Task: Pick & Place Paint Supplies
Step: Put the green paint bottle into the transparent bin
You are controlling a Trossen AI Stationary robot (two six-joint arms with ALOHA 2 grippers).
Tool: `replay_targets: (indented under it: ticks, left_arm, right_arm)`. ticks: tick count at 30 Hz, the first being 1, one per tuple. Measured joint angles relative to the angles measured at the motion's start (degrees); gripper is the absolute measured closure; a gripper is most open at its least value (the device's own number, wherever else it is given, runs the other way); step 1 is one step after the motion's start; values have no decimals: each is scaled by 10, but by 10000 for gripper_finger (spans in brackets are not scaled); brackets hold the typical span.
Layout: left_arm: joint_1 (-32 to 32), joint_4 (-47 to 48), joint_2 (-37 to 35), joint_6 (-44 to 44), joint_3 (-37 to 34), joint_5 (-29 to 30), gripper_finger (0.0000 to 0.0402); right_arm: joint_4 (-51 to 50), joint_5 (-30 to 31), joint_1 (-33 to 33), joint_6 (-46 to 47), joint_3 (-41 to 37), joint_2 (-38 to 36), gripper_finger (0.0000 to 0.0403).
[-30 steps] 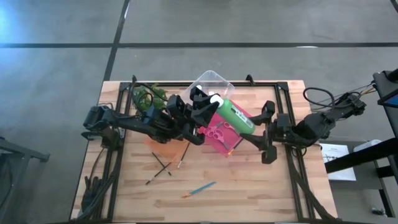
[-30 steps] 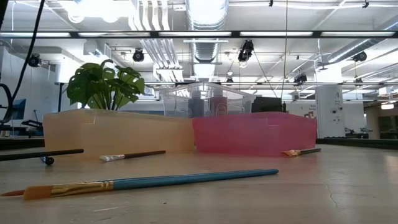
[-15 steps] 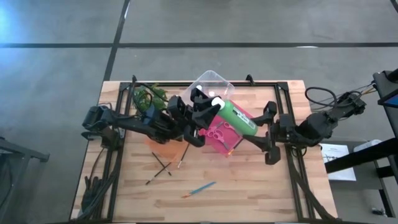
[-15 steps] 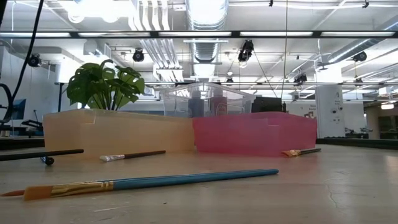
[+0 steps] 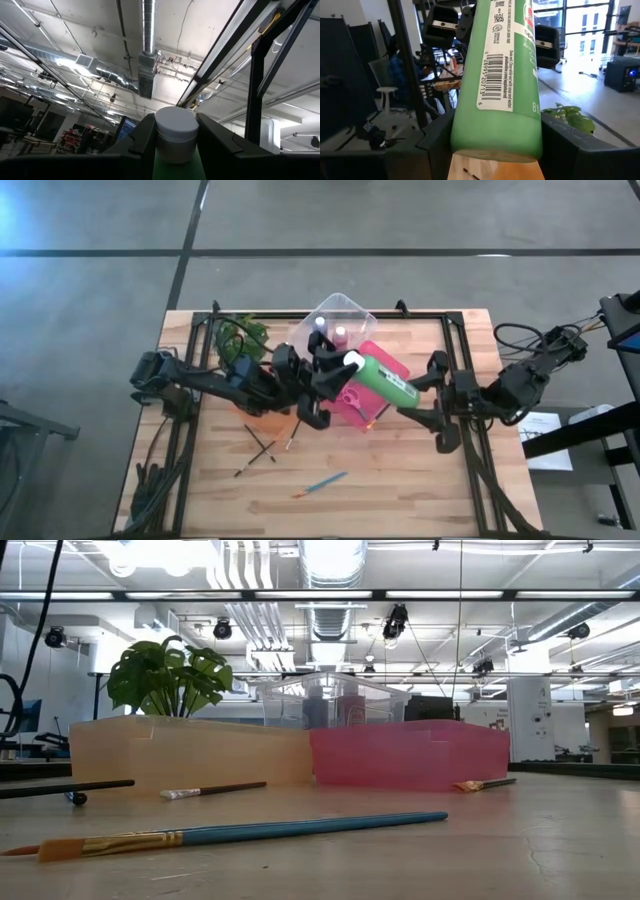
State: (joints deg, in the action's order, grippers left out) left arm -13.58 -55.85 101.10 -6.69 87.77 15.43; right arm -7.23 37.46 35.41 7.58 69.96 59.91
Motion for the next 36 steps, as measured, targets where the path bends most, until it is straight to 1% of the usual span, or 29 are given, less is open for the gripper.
replay_targets:
  ticks: [5, 12, 17, 33, 36]
  left_arm:
    - [-4, 6, 0, 9, 0, 0, 285]
    - [-9, 44, 0, 9, 1, 0, 285]
    - [-10, 54, 0, 9, 1, 0, 285]
    - [-10, 67, -10, 20, 0, -1, 285]
    - [-10, 78, -16, 25, -1, -3, 285]
  right_arm:
    - [-12, -2, 6, 7, 0, -5, 184]
    - [-26, -2, 13, 16, 0, -9, 184]
    - [-48, -7, 13, 41, 0, -13, 184]
    - [-47, -6, 12, 46, 0, -13, 183]
    - [-45, -2, 12, 53, 1, -13, 170]
